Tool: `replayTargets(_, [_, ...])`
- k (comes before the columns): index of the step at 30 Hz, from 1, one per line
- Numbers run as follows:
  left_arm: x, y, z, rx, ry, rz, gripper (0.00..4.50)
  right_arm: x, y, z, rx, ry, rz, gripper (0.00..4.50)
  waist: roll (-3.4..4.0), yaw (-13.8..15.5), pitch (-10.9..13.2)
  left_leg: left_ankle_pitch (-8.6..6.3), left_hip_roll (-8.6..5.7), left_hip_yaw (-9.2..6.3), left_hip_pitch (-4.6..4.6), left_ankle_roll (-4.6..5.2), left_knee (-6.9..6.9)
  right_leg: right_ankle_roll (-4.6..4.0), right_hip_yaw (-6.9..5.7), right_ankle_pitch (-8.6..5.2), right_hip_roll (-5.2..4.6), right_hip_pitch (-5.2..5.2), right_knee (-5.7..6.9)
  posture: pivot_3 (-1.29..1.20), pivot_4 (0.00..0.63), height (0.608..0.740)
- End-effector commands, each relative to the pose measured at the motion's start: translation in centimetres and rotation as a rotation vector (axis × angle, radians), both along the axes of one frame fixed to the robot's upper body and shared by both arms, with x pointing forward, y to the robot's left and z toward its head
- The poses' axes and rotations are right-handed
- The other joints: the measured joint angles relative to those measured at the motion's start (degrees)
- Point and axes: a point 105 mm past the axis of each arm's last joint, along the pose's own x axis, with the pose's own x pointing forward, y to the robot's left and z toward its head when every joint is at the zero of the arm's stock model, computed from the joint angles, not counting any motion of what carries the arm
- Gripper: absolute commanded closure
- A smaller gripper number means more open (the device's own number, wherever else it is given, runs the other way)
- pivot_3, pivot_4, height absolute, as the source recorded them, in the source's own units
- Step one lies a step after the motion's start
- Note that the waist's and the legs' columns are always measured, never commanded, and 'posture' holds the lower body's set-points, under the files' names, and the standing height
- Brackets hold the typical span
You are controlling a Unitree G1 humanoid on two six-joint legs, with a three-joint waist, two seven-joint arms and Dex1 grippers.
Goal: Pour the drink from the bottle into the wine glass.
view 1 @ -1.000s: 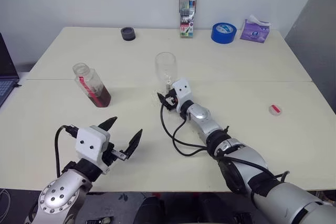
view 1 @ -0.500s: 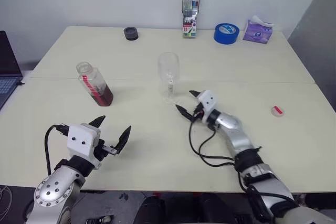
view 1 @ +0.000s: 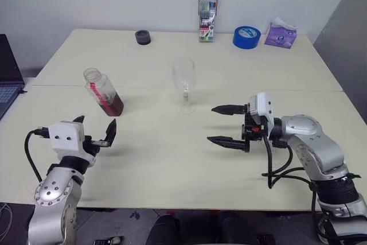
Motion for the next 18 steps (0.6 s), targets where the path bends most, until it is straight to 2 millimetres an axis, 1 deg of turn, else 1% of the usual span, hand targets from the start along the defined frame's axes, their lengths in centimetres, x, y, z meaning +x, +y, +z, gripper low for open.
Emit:
replayTargets(1, [0.5,0.5,1.3,0.045,-0.048,-0.002,0.00,-0.7,0.8,2.1,0.046,-0.043,0.044,0.04,0.00,0.0,0.0,0.00,0.00,-0.01,0.00,0.00,0.01,0.00,-0.01,0.00,0.00,0.00,0.01,0.00,0.150,0.740])
replayTargets(7, [1.4,1.9,1.9,0.066,-0.058,0.005,0.00,-1.3,1.3,2.9,0.060,-0.046,0.063,0.04,0.00,0.0,0.0,0.01,-0.01,-0.04,-0.04,-0.01,0.04,0.00,-0.04,0.00,-0.01,-0.01,0.00,0.00,0.150,0.740])
replayTargets(11, [1.9,2.5,2.2,0.076,-0.061,0.004,0.00,-1.3,1.5,3.3,0.071,-0.052,0.060,0.04,0.00,0.0,0.0,0.01,-0.01,-0.05,-0.04,-0.01,0.05,0.00,-0.05,0.00,-0.02,-0.01,0.00,0.00,0.150,0.740])
replayTargets(18, [3.0,2.5,2.5,0.076,-0.052,-0.045,0.00,-1.2,1.7,3.5,0.072,-0.059,0.043,0.04,0.00,0.0,0.0,0.01,-0.01,-0.06,-0.05,-0.02,0.09,0.00,-0.07,0.00,-0.03,-0.01,0.01,0.00,0.150,0.740])
